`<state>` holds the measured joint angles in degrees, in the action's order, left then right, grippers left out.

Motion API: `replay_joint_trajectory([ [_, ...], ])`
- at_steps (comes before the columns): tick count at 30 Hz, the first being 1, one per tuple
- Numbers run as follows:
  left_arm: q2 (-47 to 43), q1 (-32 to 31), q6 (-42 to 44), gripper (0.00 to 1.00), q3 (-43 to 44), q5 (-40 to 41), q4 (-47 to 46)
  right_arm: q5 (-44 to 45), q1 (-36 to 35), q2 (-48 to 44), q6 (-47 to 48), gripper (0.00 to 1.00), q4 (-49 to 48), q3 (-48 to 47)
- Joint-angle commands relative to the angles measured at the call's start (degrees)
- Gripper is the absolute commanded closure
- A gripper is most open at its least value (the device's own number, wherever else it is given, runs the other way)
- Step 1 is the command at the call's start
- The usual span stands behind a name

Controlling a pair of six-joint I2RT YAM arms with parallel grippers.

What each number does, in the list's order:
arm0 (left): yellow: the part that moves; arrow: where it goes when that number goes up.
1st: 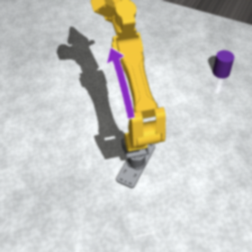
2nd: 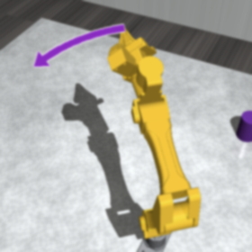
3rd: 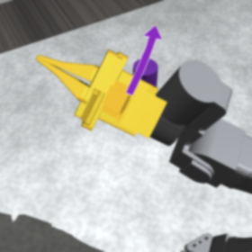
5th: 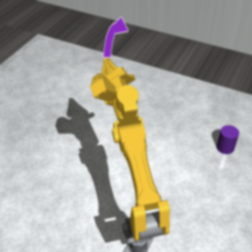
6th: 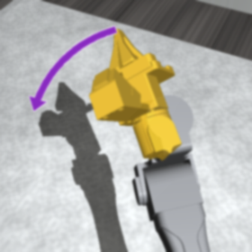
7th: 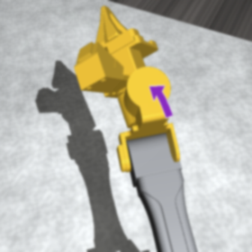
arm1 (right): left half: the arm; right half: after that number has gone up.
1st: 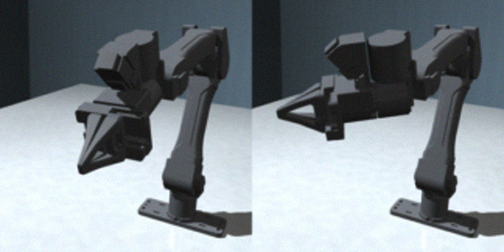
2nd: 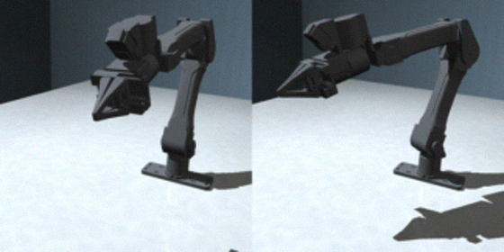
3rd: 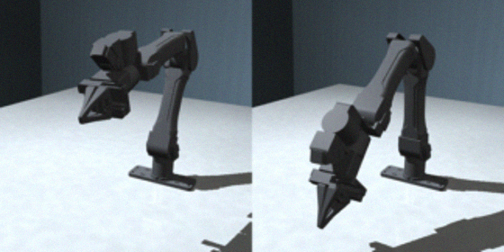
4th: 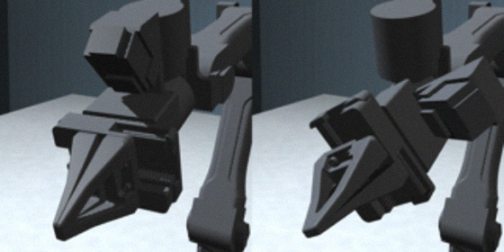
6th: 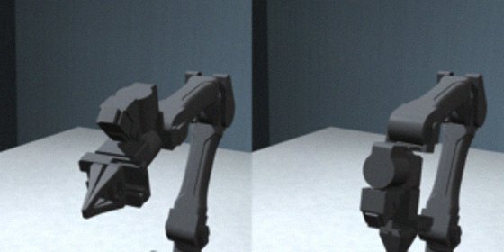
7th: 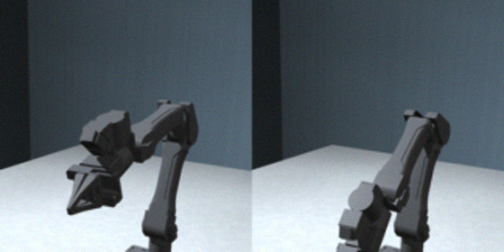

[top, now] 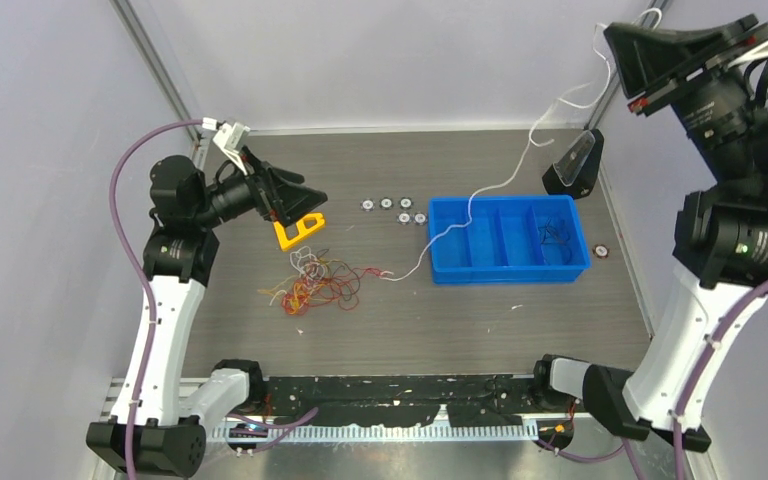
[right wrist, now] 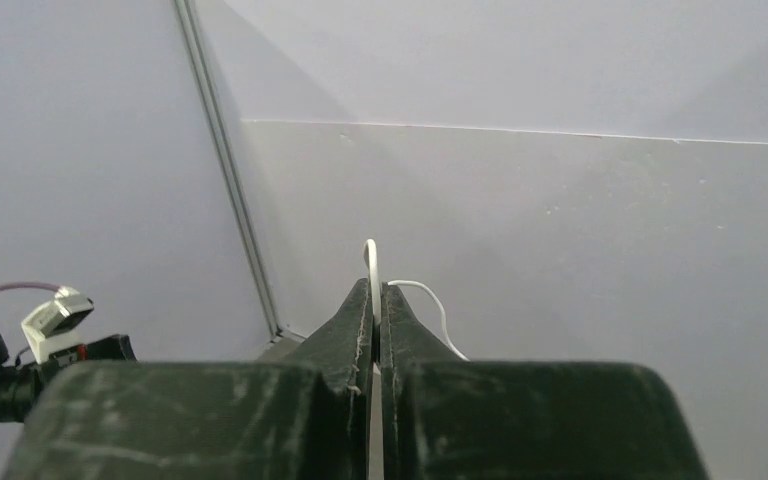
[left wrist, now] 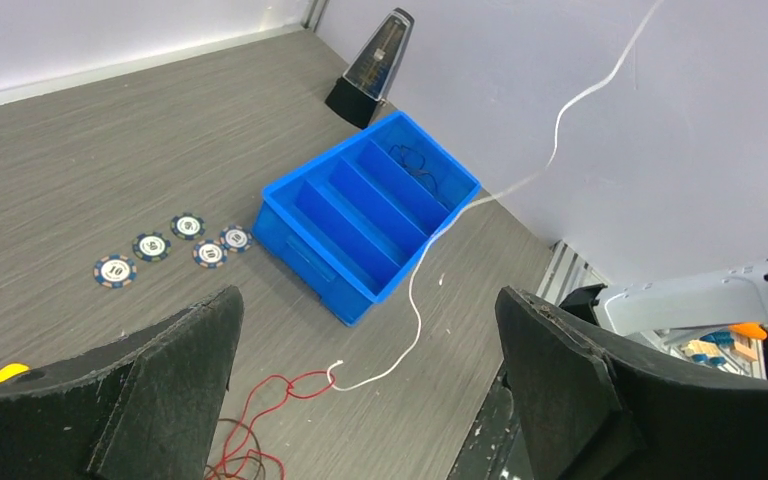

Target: Untangle the cables

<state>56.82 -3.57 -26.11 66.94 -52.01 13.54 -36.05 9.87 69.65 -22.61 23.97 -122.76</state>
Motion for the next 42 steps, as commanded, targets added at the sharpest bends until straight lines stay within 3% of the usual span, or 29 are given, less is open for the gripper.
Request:
replay_joint_trajectory([
  [1,0.43,0.02,3.31,0.00,-0.82,-0.92,-1.06,-5.84,5.76,5.98,-11.08,0.95,-6.48,-3.63],
  [6,2.02,-3.83,10.99,0.04,-2.89,-3.09,3.02,-8.94,8.98,8.46,-16.12,0.95,-11.08,-3.36],
  [9,4.85,-10.47,20.97,0.11,-2.22,-0.37,10.24,-9.33,9.03,8.25,-16.35,0.95,-14.21,-0.89],
  [12,8.08,-17.78,26.47,0.11,-2.62,1.43,10.83,-10.10,9.08,8.77,-19.46,0.94,-16.61,-0.20],
  [17,19.69,-30.09,33.73,0.02,2.07,7.66,8.82,-11.92,9.01,7.66,-23.07,0.95,-19.67,4.10],
  [23,37.52,-37.59,41.98,0.05,11.55,13.64,16.47,-12.51,9.03,6.79,-23.01,0.95,-20.66,4.90],
  [25,40.30,-37.75,40.58,0.17,11.44,14.48,17.18,-12.67,9.03,6.49,-22.50,0.95,-20.58,4.83],
  [29,40.10,-37.78,43.09,0.58,9.74,7.07,27.37,-12.81,9.09,6.16,-19.50,0.95,-19.06,4.86],
  [31,36.19,-37.97,44.64,0.95,6.55,3.82,29.72,-12.78,9.26,5.94,-18.58,0.95,-18.51,5.95],
  [32,33.85,-38.00,44.70,1.00,5.83,3.44,30.23,-12.83,9.35,5.83,-18.20,0.94,-18.45,6.39],
  [35,25.64,-38.38,41.83,1.00,10.74,-1.67,31.05,-13.66,9.38,4.93,-15.50,0.94,-17.28,9.14],
  [38,19.33,-40.92,34.14,1.00,17.29,-7.52,21.93,-14.84,9.21,3.79,-15.50,0.95,-17.68,14.77],
  [42,24.74,-41.13,19.64,1.00,22.38,-12.98,9.90,-16.77,8.13,1.67,-16.55,0.95,-19.36,22.15],
])
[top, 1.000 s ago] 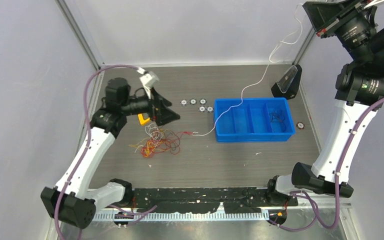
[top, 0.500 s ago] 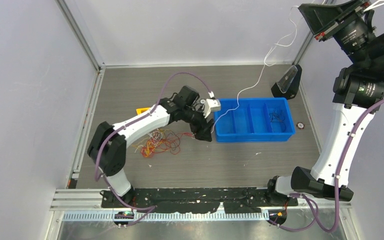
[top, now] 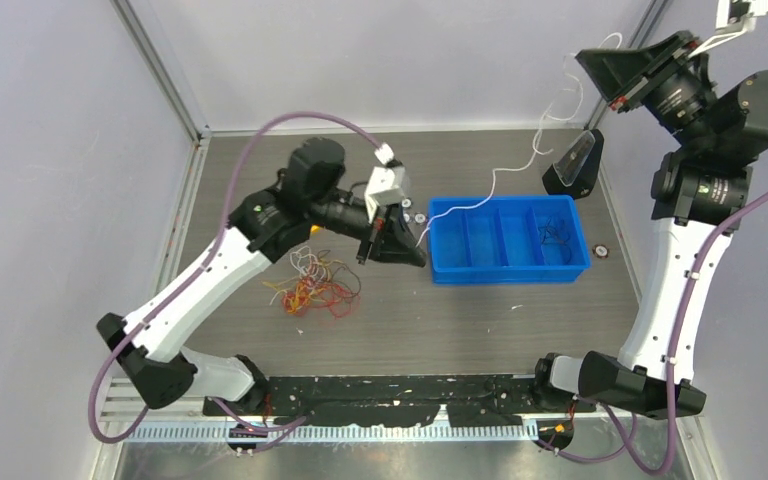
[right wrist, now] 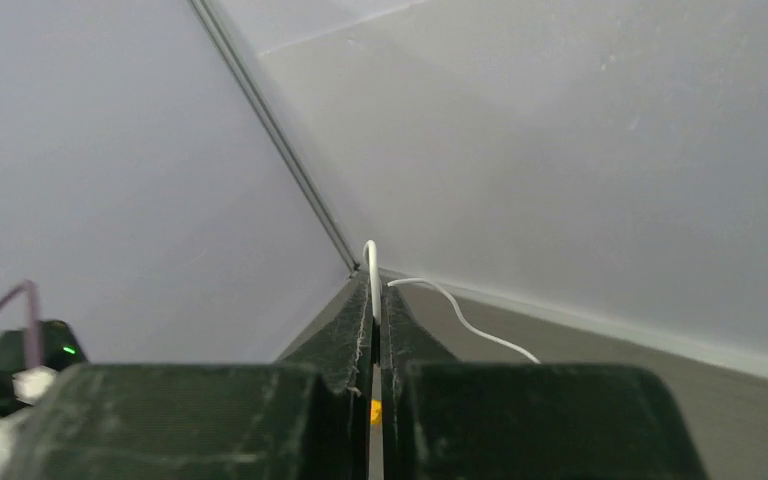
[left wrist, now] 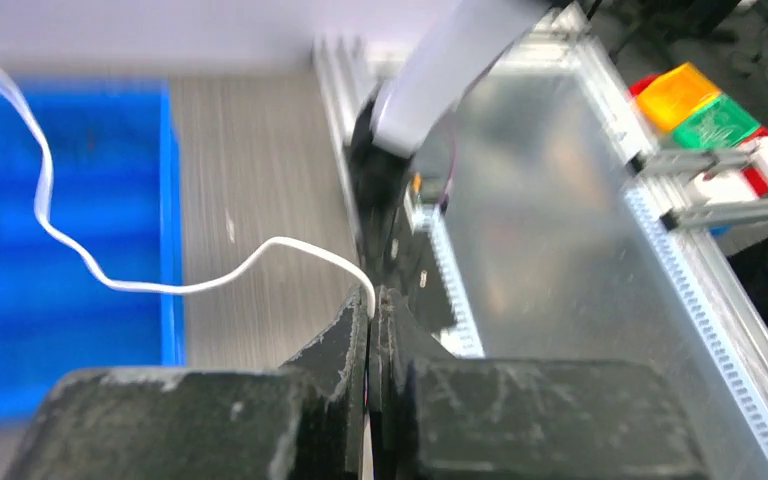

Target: Untangle the cables

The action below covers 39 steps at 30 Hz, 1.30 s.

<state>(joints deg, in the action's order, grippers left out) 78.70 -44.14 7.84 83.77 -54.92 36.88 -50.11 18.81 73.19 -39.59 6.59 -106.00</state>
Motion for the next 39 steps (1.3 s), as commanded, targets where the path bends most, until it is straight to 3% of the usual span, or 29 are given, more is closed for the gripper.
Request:
replay_joint_trajectory([
  [1,5.01,-0.19,-19.44,1.00,6.12,-10.03,-17.26,-3.66,-1.28,-2.69,0.55,0.95,-2.21,6.47],
  [2,7.09,-0.09,-30.30,1.00,4.46,-9.76,-24.07,-4.02,-1.59,-3.13,1.03,0.95,-2.11,8.54],
  [3,9.18,-0.83,-34.46,1.00,2.94,-10.75,-29.77,-4.36,-1.72,-4.08,1.41,0.95,-1.71,9.50],
  [4,11.27,-1.81,-34.41,1.00,4.23,-10.93,-26.88,-4.50,-1.92,-4.53,2.30,0.95,-1.38,11.08],
  [5,12.24,-2.24,-27.30,1.00,6.52,-7.42,-20.72,-5.10,-1.93,-5.14,2.88,0.95,-0.59,11.60],
  [6,12.17,-2.28,-24.40,1.00,7.39,-2.96,-20.28,-5.66,-1.95,-5.37,5.10,0.95,0.28,12.08],
  [9,12.54,-2.18,-20.91,1.00,6.72,14.06,-31.44,-4.90,-1.95,-6.27,12.22,0.95,8.13,12.95],
  [10,15.25,-2.37,-20.05,1.00,9.36,14.73,-31.40,-4.80,-2.00,-6.54,13.96,0.95,9.13,14.14],
  [13,26.00,-3.08,-17.10,1.00,21.24,16.51,-19.46,-4.44,-2.04,-6.60,14.83,0.94,9.93,16.76],
  [15,29.18,-3.14,-17.85,1.00,19.06,19.90,-20.99,-4.21,-2.22,-6.54,15.48,0.95,10.53,18.24],
  [18,30.44,-3.15,-17.52,1.00,10.72,23.63,-31.23,-4.02,-3.60,-6.56,15.71,0.95,9.82,21.12],
  [24,35.38,-3.14,-18.17,0.94,9.54,26.30,-34.16,-2.17,-9.99,-6.78,16.52,0.95,7.01,26.58],
  [26,37.78,-3.07,-19.84,0.83,11.72,26.55,-32.31,-1.58,-12.06,-6.56,16.52,0.95,5.74,27.23],
  [30,37.50,-3.06,-20.07,0.40,11.24,24.57,-30.53,-0.09,-14.77,-5.37,15.81,0.95,2.71,27.04],
  [31,36.24,-2.94,-19.49,0.34,10.50,23.33,-30.05,0.01,-15.14,-4.82,15.35,0.95,1.60,26.88],
  [33,32.76,-2.14,-18.46,0.26,7.28,21.70,-29.63,0.01,-15.71,-3.94,14.53,0.95,1.12,26.07],
  [39,17.12,5.27,-18.32,0.16,-7.86,15.33,-31.68,-0.48,-19.55,-4.29,13.35,0.95,1.50,27.51],
])
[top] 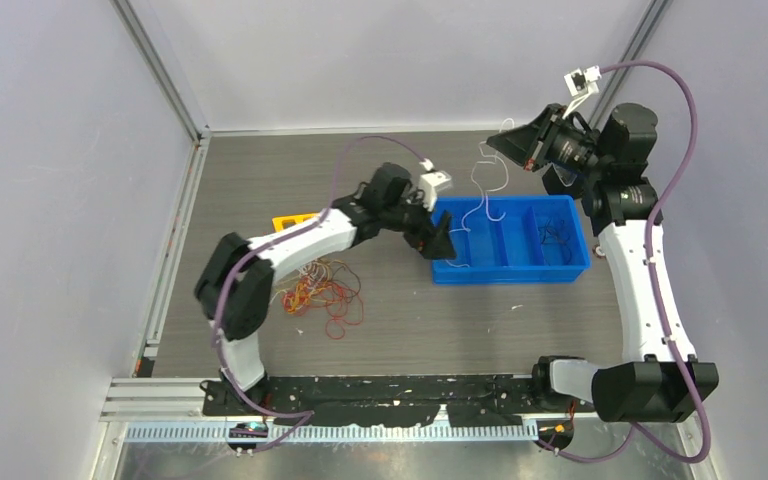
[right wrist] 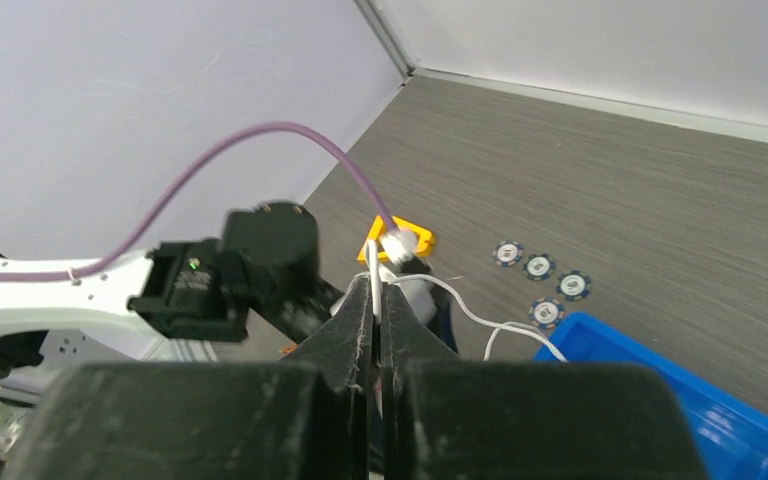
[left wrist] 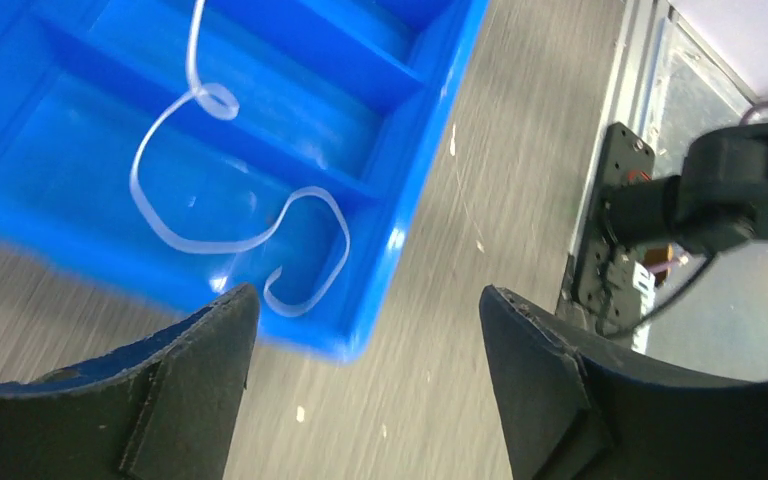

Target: Untangle the cables

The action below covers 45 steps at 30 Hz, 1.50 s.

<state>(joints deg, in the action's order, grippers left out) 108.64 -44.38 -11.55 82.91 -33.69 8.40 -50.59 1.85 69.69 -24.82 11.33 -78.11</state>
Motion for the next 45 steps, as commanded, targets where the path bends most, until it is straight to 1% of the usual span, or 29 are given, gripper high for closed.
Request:
replay_joint_trajectory([
  [1,-15.18,6.62,1.96,0.15,-9.25,-7.00,-2.45,-0.29,-4.01,-1.25,-3.06,0.95,-3.64,1.18],
  [4,-21.49,9.89,4.44,0.13,-14.40,-8.13,1.19,-0.67,-5.61,-1.98,-7.64,0.95,-6.85,5.78],
  [7,-25.63,13.05,3.97,0.11,-17.68,-7.27,2.38,1.18,-6.37,-1.43,-10.43,0.95,-6.79,11.58],
  [10,-28.89,15.53,2.45,0.11,-19.35,-6.55,2.13,4.09,-6.71,-0.21,-8.72,0.95,-7.31,16.21],
  [13,-31.49,16.87,1.91,0.10,-20.31,-6.05,2.25,6.12,-7.45,3.64,-7.73,0.95,-9.43,20.10],
  [17,-34.54,17.97,2.58,0.10,-21.76,-5.24,2.91,8.86,-9.61,9.03,-2.72,0.95,-10.66,21.44],
  [20,-36.24,18.98,3.26,0.09,-22.74,-4.44,3.82,10.53,-10.77,12.96,0.42,0.95,-13.49,22.43],
  [25,-38.20,20.82,3.80,0.09,-24.15,-3.31,5.53,15.73,-11.97,16.74,6.03,0.95,-15.62,24.26],
  [27,-38.82,21.35,4.46,0.09,-24.20,-2.91,6.79,19.22,-12.86,17.65,11.57,0.95,-13.08,24.07],
  [28,-39.06,21.54,4.93,0.09,-24.32,-2.62,7.38,22.33,-13.70,17.78,13.05,0.95,-12.38,23.95],
  [29,-39.25,21.79,5.22,0.09,-24.33,-2.45,7.68,23.85,-14.19,17.68,15.61,0.94,-9.99,24.04],
  [31,-39.50,22.32,5.61,0.09,-24.18,-2.28,8.23,28.93,-16.48,17.38,18.59,0.94,-7.72,24.54],
  [33,-39.55,22.77,5.96,0.09,-23.85,-1.92,8.69,31.41,-18.38,17.80,20.29,0.95,-5.84,24.62],
  [37,-39.26,23.02,6.19,0.09,-22.97,-1.41,9.13,37.52,-22.06,21.92,22.19,0.95,-2.16,22.86],
  [41,-39.06,23.00,6.90,0.09,-22.41,-1.17,9.64,42.31,-23.23,27.13,22.67,0.95,2.96,19.71],
  [45,-38.49,23.02,7.28,0.09,-21.73,-0.32,10.64,43.58,-23.30,29.81,22.85,0.95,6.35,18.03],
])
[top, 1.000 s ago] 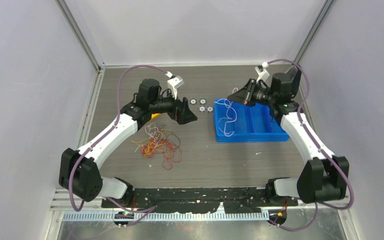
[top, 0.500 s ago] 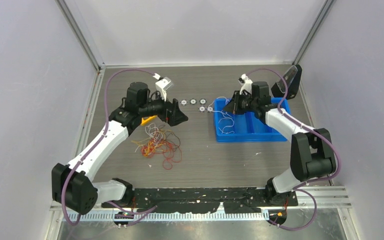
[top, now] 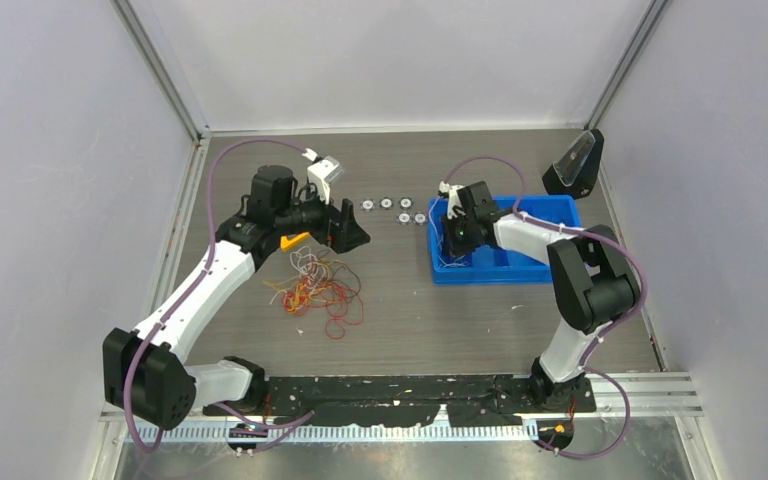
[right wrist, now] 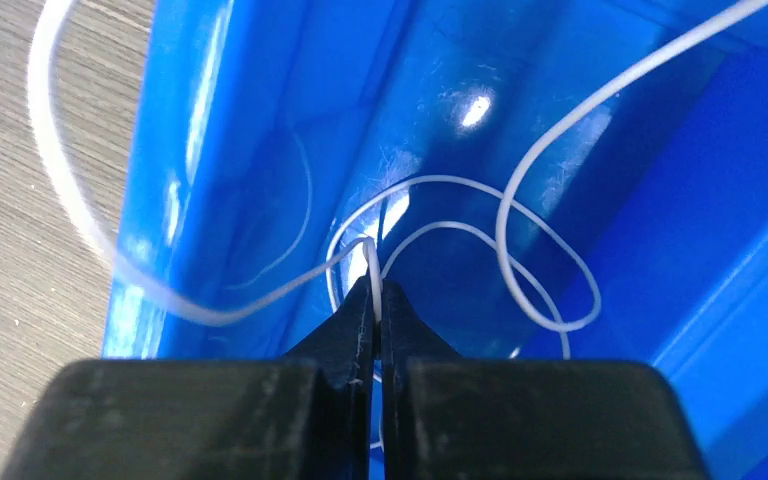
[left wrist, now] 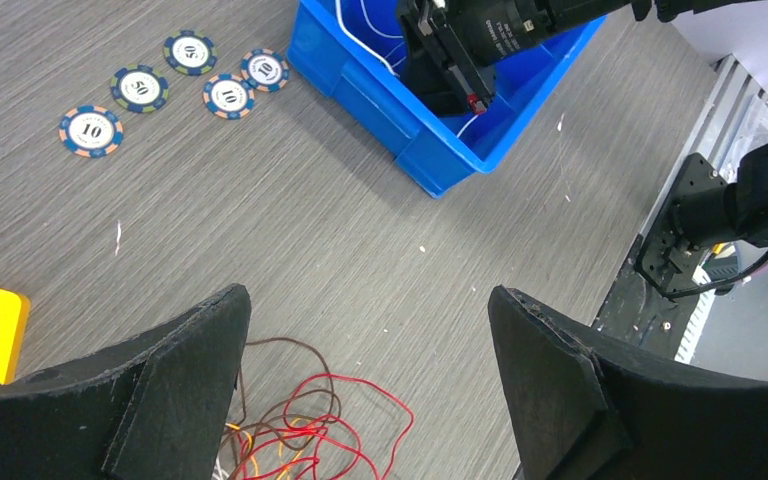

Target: Untangle the cables

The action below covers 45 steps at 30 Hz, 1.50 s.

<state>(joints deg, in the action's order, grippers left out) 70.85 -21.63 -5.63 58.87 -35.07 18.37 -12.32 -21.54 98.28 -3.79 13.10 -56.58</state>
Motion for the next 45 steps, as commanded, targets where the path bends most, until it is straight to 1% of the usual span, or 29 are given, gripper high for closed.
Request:
replay_joint_trajectory([
  [1,-0.52,0.29,1.40,0.10,2.52,1.23,1.08,5.39,0.09,1.44,1.78,0.94,5.58,-3.74],
  [4,-0.37,0.35,1.77,0.10,2.89,1.25,1.68,4.27,0.03,0.30,2.10,0.93,7.76,-4.70],
  [5,-0.45,0.31,1.98,0.10,2.96,1.30,1.93,3.32,-0.05,-0.52,2.25,0.90,8.37,-4.74],
  [7,-0.61,0.36,2.34,0.09,2.96,1.42,2.33,1.96,-0.31,-3.73,2.30,0.73,8.70,-4.81],
  [11,-0.74,0.36,2.53,0.09,2.67,1.67,2.57,1.95,-1.14,-11.00,2.47,0.56,10.64,-6.45],
  [13,-0.78,0.36,2.53,0.09,2.75,1.77,2.65,2.74,-1.14,-12.95,2.54,0.50,13.08,-7.46],
  [14,-0.82,0.36,2.63,0.09,2.66,1.86,2.71,2.82,-1.14,-13.47,3.02,0.49,14.60,-7.74],
  [18,-0.95,0.36,2.97,0.10,2.48,1.61,3.10,1.91,-1.17,-16.47,3.51,0.41,17.83,-8.92],
  [19,-1.02,0.36,2.99,0.10,2.45,1.54,3.14,1.75,-1.15,-17.25,3.52,0.36,17.70,-9.43],
  [21,-1.15,0.36,3.08,0.10,2.35,1.58,3.09,1.48,-1.06,-17.30,3.33,0.32,15.61,-10.75],
  [24,-1.24,0.45,2.91,0.10,2.36,1.77,3.12,3.02,-0.46,-14.18,-1.28,0.32,12.26,-14.82],
  [27,-1.25,0.45,2.90,0.10,2.53,1.99,3.12,3.30,0.01,-8.37,-5.71,0.33,12.03,-19.86],
  [30,-1.29,0.68,2.84,0.10,2.51,2.21,3.01,3.39,0.12,-5.43,-9.87,0.39,9.50,-21.00],
  [34,-1.50,1.42,2.52,0.10,2.32,2.81,3.07,6.03,0.11,-0.74,-13.13,0.40,8.19,-23.26],
  [39,-2.23,2.17,2.34,0.10,1.99,3.15,3.41,7.62,0.09,2.22,-15.43,0.41,8.75,-25.29],
  [41,-2.47,2.42,2.45,0.10,1.76,3.23,3.34,7.26,0.11,3.04,-15.46,0.45,8.14,-25.25],
  [42,-2.55,2.62,2.51,0.10,1.61,3.32,3.33,7.15,0.10,3.40,-15.46,0.49,7.89,-24.94],
  [44,-2.68,2.93,2.63,0.10,1.54,3.34,3.41,6.63,0.22,4.12,-15.54,0.62,7.53,-24.61],
  [45,-2.72,3.11,2.70,0.10,1.58,3.34,3.50,5.49,0.50,4.34,-15.87,0.75,7.52,-24.44],
])
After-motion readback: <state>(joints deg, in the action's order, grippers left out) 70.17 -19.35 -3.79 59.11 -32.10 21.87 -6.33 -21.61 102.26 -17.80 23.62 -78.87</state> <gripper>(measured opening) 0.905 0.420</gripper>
